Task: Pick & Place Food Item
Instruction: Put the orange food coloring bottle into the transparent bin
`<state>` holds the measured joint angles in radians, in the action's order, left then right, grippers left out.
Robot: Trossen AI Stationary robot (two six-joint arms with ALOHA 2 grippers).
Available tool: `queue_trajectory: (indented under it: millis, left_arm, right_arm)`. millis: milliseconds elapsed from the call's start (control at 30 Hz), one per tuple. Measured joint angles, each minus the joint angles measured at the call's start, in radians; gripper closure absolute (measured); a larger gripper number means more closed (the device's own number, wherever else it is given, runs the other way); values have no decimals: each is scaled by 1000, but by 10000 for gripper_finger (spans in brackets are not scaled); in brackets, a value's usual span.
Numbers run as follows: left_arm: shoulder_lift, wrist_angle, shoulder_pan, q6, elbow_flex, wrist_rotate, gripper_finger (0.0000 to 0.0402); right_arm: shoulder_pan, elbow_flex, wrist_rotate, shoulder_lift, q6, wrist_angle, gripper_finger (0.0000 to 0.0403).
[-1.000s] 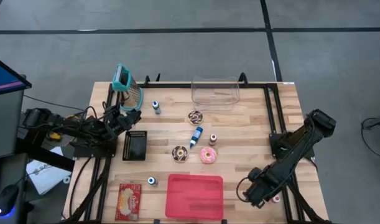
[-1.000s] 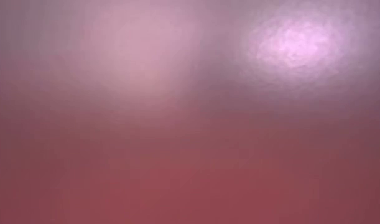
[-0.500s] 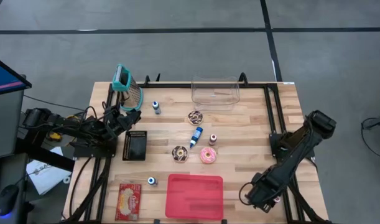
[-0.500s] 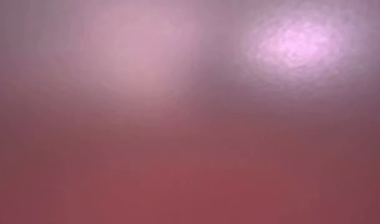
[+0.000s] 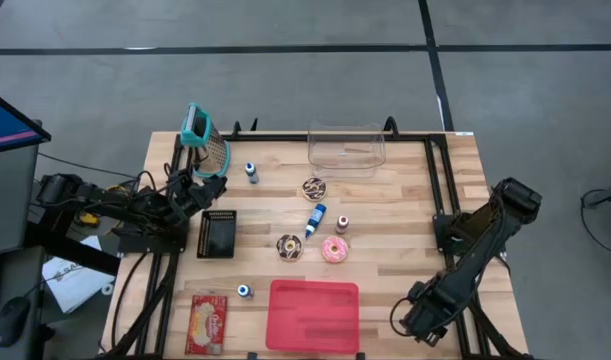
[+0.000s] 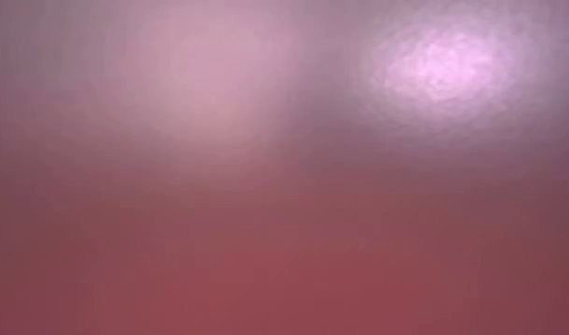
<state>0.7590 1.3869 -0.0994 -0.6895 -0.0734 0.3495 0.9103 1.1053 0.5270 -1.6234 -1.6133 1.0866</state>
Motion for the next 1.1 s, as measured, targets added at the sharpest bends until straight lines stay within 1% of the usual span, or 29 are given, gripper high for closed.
queue_trajectory:
  millis: [167,333,433,533,867,933,1100]
  left_arm:
    - [0,1,0,-5,0,0,325]
    - [0,1,0,-21,0,0,325]
    - [0,1,0,-23,0,0,325]
    - [0,1,0,-23,0,0,325]
    - [0,1,0,-23,0,-1,325]
    - [0,1,0,-23,0,-1,325]
    - [0,1,0,-22,0,-1,325]
  right_arm:
    - [1,-42,-1,0,-8,-26,163]
    - [5,-45,-20,0,-11,-52,164]
    - [6,-45,-30,0,-12,-56,171]
    - [6,-45,-32,0,-12,-56,190]
    - [6,-44,-30,1,-22,-69,286]
    - [6,-44,-28,1,-23,-70,296]
    - [3,-41,-33,1,-29,-71,297]
